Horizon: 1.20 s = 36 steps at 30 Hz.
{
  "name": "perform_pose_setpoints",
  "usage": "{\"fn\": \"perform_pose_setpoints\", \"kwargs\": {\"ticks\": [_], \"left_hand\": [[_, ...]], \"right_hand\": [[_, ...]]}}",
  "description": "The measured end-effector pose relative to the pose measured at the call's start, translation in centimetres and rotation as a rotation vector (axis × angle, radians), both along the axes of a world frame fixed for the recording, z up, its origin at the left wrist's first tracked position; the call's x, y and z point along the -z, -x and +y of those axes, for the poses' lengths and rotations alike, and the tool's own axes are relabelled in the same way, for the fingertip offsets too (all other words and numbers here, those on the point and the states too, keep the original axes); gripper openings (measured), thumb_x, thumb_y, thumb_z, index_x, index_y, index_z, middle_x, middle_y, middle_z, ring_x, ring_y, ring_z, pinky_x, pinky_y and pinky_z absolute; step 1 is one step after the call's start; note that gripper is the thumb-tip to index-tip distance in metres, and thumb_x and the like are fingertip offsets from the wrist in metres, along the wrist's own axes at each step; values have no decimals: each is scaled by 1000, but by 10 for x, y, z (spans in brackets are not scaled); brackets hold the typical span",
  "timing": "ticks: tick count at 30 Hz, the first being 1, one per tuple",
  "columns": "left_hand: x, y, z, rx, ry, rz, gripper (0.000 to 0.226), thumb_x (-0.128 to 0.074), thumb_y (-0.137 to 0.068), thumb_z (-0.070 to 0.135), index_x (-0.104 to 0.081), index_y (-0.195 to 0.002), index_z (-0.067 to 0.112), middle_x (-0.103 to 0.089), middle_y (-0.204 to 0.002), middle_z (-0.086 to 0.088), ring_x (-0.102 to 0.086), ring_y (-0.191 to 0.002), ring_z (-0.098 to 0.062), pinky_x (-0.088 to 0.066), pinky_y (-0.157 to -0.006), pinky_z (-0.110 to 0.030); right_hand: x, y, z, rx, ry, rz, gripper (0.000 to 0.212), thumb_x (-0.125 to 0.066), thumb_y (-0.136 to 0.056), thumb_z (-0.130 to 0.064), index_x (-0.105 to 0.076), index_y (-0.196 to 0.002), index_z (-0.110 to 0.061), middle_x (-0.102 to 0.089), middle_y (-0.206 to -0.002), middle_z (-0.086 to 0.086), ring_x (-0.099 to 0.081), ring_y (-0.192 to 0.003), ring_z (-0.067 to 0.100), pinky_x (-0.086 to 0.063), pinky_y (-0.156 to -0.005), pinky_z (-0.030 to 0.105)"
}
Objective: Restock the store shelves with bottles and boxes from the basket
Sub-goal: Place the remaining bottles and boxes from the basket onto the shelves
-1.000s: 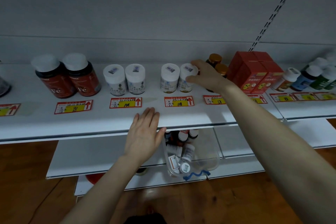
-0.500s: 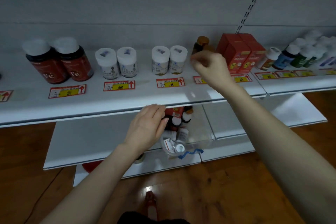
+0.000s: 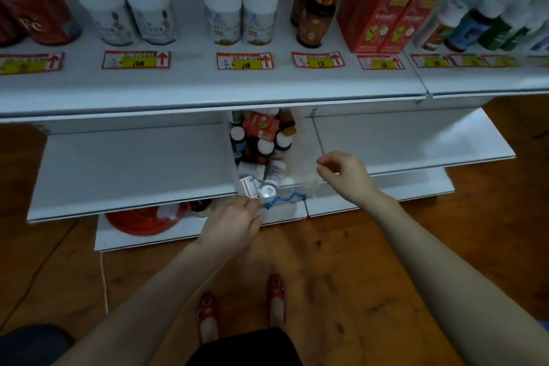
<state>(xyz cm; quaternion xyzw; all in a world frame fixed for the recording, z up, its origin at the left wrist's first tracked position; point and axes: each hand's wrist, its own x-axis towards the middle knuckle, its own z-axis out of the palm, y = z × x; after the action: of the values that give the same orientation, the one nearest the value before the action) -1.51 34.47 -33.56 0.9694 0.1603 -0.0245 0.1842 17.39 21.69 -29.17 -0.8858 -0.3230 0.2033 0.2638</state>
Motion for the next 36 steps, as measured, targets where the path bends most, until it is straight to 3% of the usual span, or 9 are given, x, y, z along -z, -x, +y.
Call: {"fn": "perform_pose_setpoints", "kwargs": {"ticks": [3, 14, 17, 19, 24, 27, 28, 33, 36], "left_hand": [[16, -26, -5, -112, 31, 91, 36, -40, -96, 30, -52, -124, 11, -57, -121, -7, -53, -110, -24, -43, -84, -30], [106, -123, -1, -411, 88, 334, 35, -44, -95, 34, -51, -113, 5, -58, -114, -14, -56, -105, -28, -42, -79, -34], [134, -146, 7, -416, 104, 458, 44, -55, -87, 45, -54, -112, 9, -61, -111, -9, -58, -103, -25, -43, -77, -31], [146, -153, 10, -402, 121, 511, 46, -61, -83, 45, -54, -112, 10, -60, -110, -7, -58, -103, -24, -41, -73, -29], [159, -155, 12, -401, 137, 468, 35, -60, -86, 30, -55, -110, 5, -60, -110, -12, -59, -100, -25, -42, -69, -28], [155, -155, 17, -397, 158, 446, 32, -61, -85, 26, -54, -107, 4, -59, -109, -13, -59, -98, -26, -40, -68, -28], [152, -154, 19, -399, 156, 435, 32, -61, -85, 26, -54, -106, 4, -58, -109, -14, -58, -98, -27, -39, -68, -28], [135, -140, 27, -419, 101, 340, 35, -56, -86, 29, -50, -111, 5, -50, -100, -13, -54, -96, -28, -36, -69, -28], [128, -131, 27, -415, 96, 270, 34, -53, -87, 28, -49, -112, 5, -47, -97, -12, -54, -94, -28, -40, -69, -29]], "right_hand": [[30, -23, 2, -6, 62, 37, 26, -57, -89, -12, -63, -111, -1, -65, -111, 14, -60, -102, 24, -40, -82, 18], [151, -70, 45, -133, 265, 211, 23, -52, -91, -12, -60, -106, 3, -64, -108, 19, -58, -103, 30, -40, -76, 24], [184, -76, 61, -63, 258, 306, 17, -53, -90, -11, -59, -92, 4, -63, -104, 28, -60, -102, 38, -48, -90, 42], [202, -78, 69, -31, 263, 353, 12, -54, -89, -8, -54, -78, -2, -61, -96, 32, -60, -99, 44, -48, -88, 49], [234, -86, 84, 114, 271, 509, 34, -55, -88, -8, -38, -59, -11, -46, -65, 10, -64, -90, 39, -53, -79, 44], [249, -88, 95, 130, 331, 491, 38, -55, -88, -11, -31, -58, -16, -36, -60, 7, -57, -73, 31, -49, -53, 29], [254, -89, 99, 136, 336, 488, 38, -55, -88, -13, -30, -59, -16, -36, -62, 7, -56, -75, 30, -48, -54, 28], [268, -94, 115, 140, 355, 468, 36, -53, -91, -21, -33, -62, -14, -49, -90, 14, -58, -106, 35, -48, -87, 36], [274, -95, 120, 137, 370, 522, 35, -54, -90, -27, -37, -62, -14, -50, -74, 8, -59, -84, 31, -50, -63, 31]]}}
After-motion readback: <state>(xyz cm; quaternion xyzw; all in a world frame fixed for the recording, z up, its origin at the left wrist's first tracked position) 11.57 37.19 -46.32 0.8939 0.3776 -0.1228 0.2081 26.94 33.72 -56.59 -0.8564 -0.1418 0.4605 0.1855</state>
